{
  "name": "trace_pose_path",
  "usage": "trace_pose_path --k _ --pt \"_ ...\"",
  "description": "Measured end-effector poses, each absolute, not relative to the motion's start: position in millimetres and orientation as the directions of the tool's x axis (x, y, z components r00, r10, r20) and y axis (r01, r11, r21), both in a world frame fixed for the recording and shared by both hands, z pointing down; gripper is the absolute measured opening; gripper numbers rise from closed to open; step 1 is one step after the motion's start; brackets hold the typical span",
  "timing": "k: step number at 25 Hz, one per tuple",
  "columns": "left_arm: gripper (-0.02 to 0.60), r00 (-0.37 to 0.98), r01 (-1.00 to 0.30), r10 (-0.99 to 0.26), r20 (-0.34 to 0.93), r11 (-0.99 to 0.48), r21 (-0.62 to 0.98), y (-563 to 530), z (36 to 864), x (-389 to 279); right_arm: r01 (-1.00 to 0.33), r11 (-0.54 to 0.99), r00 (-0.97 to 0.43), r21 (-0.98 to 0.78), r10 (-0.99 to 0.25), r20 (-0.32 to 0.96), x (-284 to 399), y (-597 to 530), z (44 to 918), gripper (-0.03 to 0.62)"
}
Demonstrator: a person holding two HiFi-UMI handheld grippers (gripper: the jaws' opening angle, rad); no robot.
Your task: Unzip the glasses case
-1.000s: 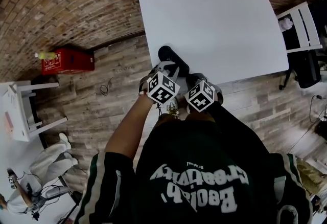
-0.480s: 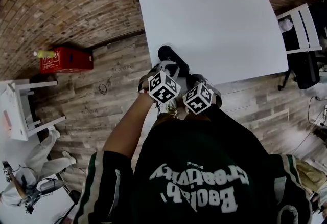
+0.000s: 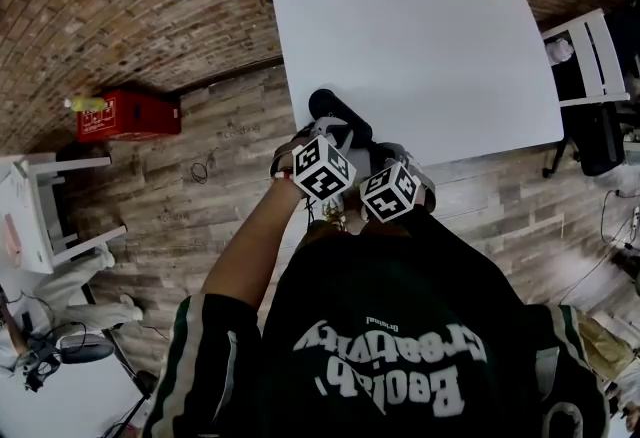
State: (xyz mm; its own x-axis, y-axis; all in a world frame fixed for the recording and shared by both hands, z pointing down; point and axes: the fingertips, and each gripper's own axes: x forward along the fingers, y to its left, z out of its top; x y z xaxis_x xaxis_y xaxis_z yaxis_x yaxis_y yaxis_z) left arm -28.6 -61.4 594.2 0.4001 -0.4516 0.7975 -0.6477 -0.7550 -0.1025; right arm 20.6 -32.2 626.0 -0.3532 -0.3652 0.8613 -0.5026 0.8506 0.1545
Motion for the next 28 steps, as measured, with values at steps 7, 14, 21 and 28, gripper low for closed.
trace_pose_path --k 7,14,21,28 --pt "0.021 0.402 -0.643 -0.441 0.802 -0.760 -0.095 -62.6 594.2 -28.2 -0.513 0.842 -0.349 0.167 -0.382 0.855 25.9 -42.6 624.5 0.015" --pt "0.021 0.408 -0.643 -0.437 0.801 -0.761 -0.088 -61.7 594.6 -28.5 -0.508 0.842 -0.350 0.179 -0.392 0.851 26.7 -49.2 624.1 0.015" --pt "0.021 0.410 -0.645 -0.434 0.802 -0.760 -0.082 -62.8 593.9 -28.7 -0.497 0.848 -0.355 0.185 -0.393 0.848 26.8 -57.3 623.7 0.017" --pt "0.021 0.412 -0.646 -0.431 0.803 -0.760 -0.076 -62.9 594.7 -28.5 -0.489 0.854 -0.363 0.181 -0.387 0.848 25.5 -65.1 625.4 0.017"
